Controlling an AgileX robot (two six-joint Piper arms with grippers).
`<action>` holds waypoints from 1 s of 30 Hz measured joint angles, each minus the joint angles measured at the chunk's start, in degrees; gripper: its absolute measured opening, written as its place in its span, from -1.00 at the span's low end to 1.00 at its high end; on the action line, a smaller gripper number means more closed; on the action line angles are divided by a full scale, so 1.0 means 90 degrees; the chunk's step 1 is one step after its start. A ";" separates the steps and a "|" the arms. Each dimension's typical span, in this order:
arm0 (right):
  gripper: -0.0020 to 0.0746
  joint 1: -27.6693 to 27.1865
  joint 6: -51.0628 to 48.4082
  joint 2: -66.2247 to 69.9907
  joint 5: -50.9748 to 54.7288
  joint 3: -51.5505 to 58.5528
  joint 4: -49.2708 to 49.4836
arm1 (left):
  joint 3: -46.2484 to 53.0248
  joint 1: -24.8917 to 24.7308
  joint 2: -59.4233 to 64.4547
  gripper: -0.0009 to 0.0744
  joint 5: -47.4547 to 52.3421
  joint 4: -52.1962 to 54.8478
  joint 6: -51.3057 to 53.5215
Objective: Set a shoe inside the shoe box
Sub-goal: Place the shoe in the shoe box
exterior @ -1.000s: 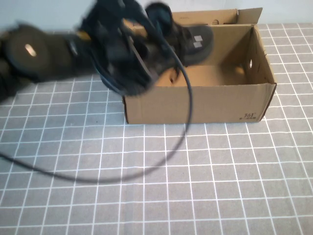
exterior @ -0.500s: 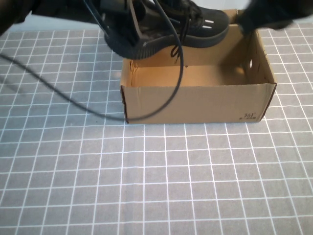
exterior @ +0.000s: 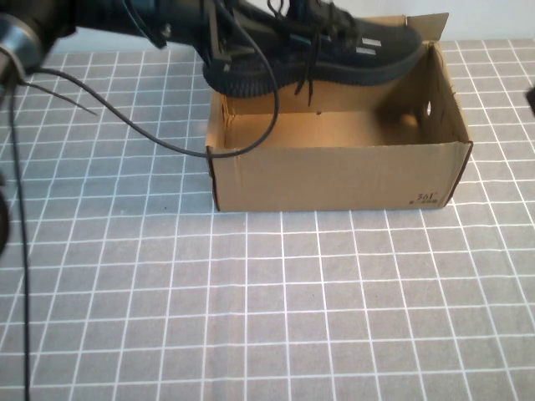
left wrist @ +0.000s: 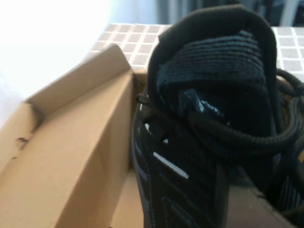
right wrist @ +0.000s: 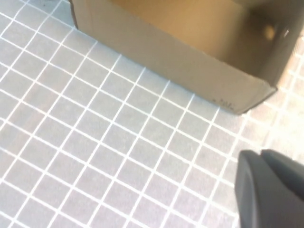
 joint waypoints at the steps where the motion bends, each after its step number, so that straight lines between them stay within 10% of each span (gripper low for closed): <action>1: -0.99 0.0000 0.0002 -0.0097 0.0000 0.0098 0.0000 | -0.0203 0.0000 0.0201 -0.53 0.0086 -0.0018 0.0005; 30: -0.99 0.0000 0.0134 -0.0405 -0.0009 0.0944 0.0048 | -0.1295 -0.0280 0.1949 -0.54 -0.0378 -0.0294 0.1072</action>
